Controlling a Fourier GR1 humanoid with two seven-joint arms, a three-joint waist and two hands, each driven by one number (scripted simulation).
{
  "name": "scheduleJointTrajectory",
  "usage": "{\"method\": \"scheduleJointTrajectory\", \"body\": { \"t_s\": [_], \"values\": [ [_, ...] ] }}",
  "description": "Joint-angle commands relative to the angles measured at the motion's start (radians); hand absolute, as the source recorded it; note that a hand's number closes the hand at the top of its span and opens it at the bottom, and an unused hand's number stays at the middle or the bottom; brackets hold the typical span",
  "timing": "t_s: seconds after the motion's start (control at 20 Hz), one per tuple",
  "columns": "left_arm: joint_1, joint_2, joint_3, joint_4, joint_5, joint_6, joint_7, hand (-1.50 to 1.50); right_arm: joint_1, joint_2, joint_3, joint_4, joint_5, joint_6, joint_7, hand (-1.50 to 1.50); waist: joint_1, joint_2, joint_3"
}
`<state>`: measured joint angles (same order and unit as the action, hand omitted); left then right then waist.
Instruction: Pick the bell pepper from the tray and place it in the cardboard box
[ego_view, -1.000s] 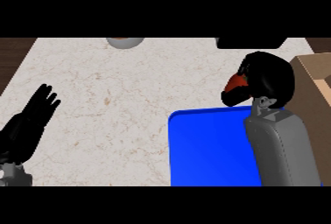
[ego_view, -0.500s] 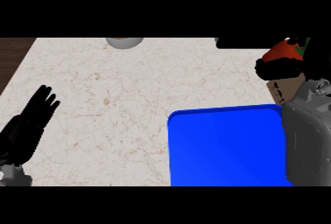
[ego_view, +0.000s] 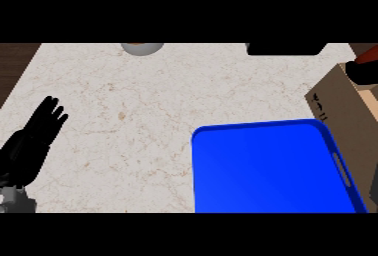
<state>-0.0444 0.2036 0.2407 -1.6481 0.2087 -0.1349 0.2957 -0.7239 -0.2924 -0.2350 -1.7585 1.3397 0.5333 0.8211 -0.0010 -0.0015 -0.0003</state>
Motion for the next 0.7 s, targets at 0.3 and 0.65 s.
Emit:
{"method": "scheduleJointTrajectory", "body": {
  "t_s": [0.3, 0.65],
  "values": [
    [0.016, -0.046, -0.028, -0.007, -0.031, 0.026, -0.026, 0.00, 0.139, -0.112, -0.106, 0.154, -0.079, -0.235, -0.188, 1.50, 0.006, 0.002, 0.001],
    [-0.042, -0.010, -0.014, 0.029, -0.024, 0.014, 0.008, 0.00, 0.200, -0.108, -0.155, 0.328, -0.144, -0.391, -0.287, 1.50, 0.006, 0.003, 0.001]
  ]
}}
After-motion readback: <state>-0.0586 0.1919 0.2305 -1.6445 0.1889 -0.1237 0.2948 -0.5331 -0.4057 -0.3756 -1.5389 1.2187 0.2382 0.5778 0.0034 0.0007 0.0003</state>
